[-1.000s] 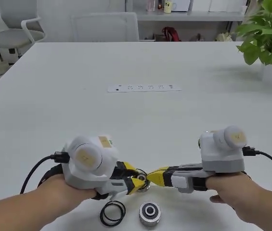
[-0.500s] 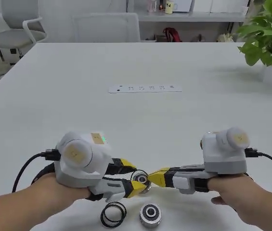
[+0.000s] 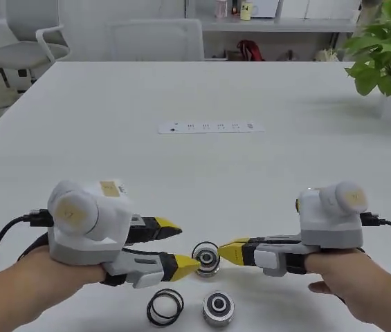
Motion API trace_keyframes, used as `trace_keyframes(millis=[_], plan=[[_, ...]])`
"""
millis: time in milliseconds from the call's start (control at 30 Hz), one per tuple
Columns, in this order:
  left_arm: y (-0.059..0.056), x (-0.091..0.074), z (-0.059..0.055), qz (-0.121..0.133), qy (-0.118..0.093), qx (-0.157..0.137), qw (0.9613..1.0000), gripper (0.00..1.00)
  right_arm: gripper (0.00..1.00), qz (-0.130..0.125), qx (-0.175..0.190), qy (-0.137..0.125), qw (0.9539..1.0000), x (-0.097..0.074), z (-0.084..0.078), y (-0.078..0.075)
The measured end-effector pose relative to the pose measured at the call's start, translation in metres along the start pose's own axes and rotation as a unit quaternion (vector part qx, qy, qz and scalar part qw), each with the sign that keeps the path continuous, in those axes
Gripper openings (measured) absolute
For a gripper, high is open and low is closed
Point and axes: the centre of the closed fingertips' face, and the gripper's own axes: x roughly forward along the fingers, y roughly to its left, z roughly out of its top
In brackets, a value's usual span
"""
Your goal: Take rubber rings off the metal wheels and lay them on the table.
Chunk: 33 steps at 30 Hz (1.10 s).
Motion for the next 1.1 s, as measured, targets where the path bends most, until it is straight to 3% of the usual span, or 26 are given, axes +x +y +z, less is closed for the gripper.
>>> trace_keyframes(millis=[300, 600, 1100], plan=[[-0.004, -0.016, 0.013, -0.001, -0.024, -0.002, 0.9997, 0.45, 0.0, 0.014, -0.001, -0.006, 0.9999, 0.0, 0.006, 0.009], [-0.005, -0.032, 0.004, -0.001, -0.02, 0.001, 0.9998, 0.51, 0.0, 0.028, -0.003, -0.003, 0.9996, 0.003, 0.006, 0.017], [-0.013, -0.054, -0.001, 0.001, -0.026, -0.008, 0.9996, 0.6, 0.0, 0.051, -0.011, -0.001, 0.9986, 0.007, 0.01, 0.034]])
